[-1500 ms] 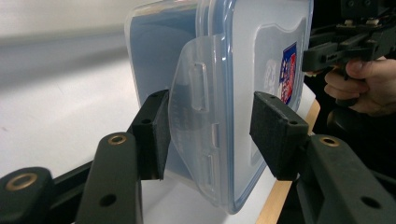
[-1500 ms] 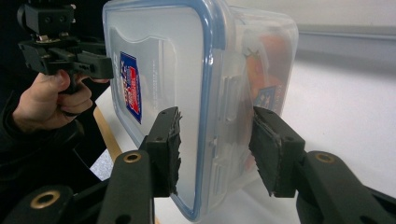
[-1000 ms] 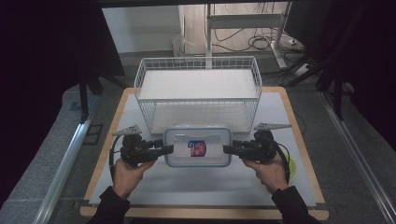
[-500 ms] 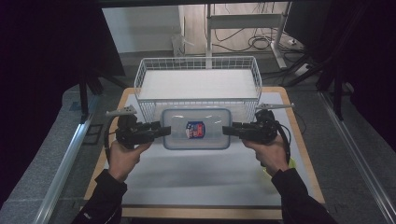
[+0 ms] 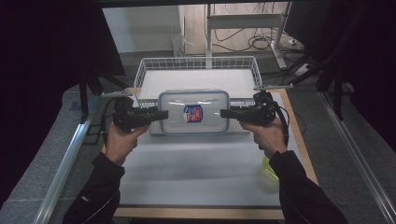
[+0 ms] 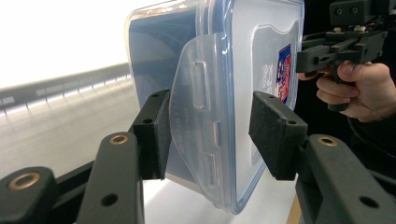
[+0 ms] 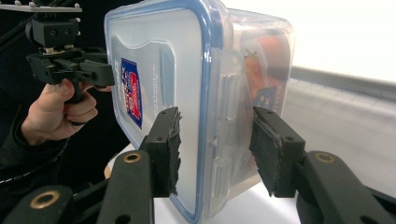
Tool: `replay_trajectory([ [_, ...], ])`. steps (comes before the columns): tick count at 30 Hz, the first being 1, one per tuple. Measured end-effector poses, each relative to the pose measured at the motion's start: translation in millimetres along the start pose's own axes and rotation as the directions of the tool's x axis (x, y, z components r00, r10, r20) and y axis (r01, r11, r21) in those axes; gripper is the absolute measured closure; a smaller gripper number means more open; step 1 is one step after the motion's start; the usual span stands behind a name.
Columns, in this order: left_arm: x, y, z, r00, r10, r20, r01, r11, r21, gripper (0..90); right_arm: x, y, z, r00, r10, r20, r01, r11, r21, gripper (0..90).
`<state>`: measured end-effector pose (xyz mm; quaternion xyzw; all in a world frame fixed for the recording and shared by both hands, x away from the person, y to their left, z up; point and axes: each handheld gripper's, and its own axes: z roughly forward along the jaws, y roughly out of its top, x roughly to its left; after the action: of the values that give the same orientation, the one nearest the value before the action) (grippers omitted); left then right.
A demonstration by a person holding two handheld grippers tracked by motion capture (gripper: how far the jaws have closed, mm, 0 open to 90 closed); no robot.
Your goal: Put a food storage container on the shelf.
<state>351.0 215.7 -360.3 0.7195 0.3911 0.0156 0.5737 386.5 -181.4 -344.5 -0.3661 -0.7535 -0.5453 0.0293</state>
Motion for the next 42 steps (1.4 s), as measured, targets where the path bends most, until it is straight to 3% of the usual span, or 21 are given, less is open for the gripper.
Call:
replay_trajectory([
  [10,7.9,30.6,7.2,1.0000,0.005,-0.005,-0.005,1.0000,0.003,49.8,-9.3,32.0,-0.3,0.9997,0.023,0.012,-0.022,0.999,-0.026,53.6],
  [23,18.1,65.6,13.4,1.0000,0.009,-0.002,-0.009,1.0000,0.001,49.8,-17.8,59.9,-0.3,0.9994,0.030,0.018,-0.028,0.998,-0.061,53.5],
  [42,42.2,88.2,35.4,0.9985,-0.049,-0.025,0.049,0.9988,0.009,48.6,-43.1,81.5,12.9,0.9940,0.099,0.047,-0.095,0.992,-0.080,52.8],
])
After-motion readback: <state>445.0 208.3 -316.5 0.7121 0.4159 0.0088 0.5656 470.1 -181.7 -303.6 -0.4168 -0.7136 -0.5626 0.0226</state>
